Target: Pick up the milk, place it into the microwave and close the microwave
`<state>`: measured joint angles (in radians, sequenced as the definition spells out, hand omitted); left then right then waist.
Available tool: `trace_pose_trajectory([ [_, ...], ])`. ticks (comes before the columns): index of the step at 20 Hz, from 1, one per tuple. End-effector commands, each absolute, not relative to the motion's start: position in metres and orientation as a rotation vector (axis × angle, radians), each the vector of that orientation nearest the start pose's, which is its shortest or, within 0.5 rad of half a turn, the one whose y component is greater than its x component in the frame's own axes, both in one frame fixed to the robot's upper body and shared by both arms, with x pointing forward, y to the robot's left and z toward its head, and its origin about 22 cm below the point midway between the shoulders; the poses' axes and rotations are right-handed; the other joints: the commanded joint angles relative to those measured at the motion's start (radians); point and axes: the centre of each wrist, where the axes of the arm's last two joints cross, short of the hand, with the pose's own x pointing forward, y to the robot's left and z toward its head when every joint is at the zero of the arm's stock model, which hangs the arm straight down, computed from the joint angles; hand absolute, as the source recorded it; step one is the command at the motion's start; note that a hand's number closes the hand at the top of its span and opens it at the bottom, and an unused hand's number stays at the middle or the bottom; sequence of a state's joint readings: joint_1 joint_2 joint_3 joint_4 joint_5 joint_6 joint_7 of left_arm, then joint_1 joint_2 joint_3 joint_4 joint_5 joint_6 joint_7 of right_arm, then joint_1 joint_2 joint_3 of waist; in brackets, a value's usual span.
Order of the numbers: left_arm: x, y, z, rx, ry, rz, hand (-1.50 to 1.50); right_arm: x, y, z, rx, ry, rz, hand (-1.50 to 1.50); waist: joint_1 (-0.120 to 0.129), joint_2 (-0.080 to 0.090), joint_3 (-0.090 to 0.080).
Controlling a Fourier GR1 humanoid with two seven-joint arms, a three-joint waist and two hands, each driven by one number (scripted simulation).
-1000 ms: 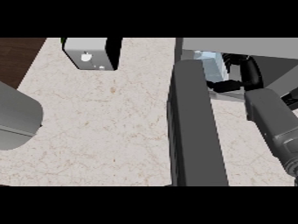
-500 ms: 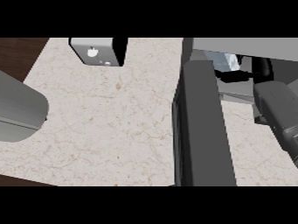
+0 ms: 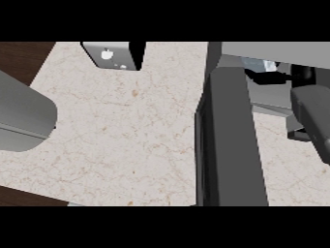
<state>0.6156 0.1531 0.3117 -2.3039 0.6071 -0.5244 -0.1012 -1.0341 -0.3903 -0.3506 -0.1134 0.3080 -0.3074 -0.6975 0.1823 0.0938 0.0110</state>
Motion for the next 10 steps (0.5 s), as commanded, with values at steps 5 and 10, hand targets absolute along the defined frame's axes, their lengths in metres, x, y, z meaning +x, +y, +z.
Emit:
trace_pose_trajectory([
  [5, 0.084, 0.330, 0.107, -0.272, -1.976, -0.068, -1.50, 0.435, -0.321, 0.064, -0.669, -1.843, 0.233, 1.50, 0.016, 0.013, 0.002],
  [10, 0.085, 0.336, 0.108, -0.234, -1.977, -0.080, -1.50, 0.434, -0.323, 0.064, -0.680, -1.843, 0.238, 1.50, 0.034, 0.016, 0.002],
])
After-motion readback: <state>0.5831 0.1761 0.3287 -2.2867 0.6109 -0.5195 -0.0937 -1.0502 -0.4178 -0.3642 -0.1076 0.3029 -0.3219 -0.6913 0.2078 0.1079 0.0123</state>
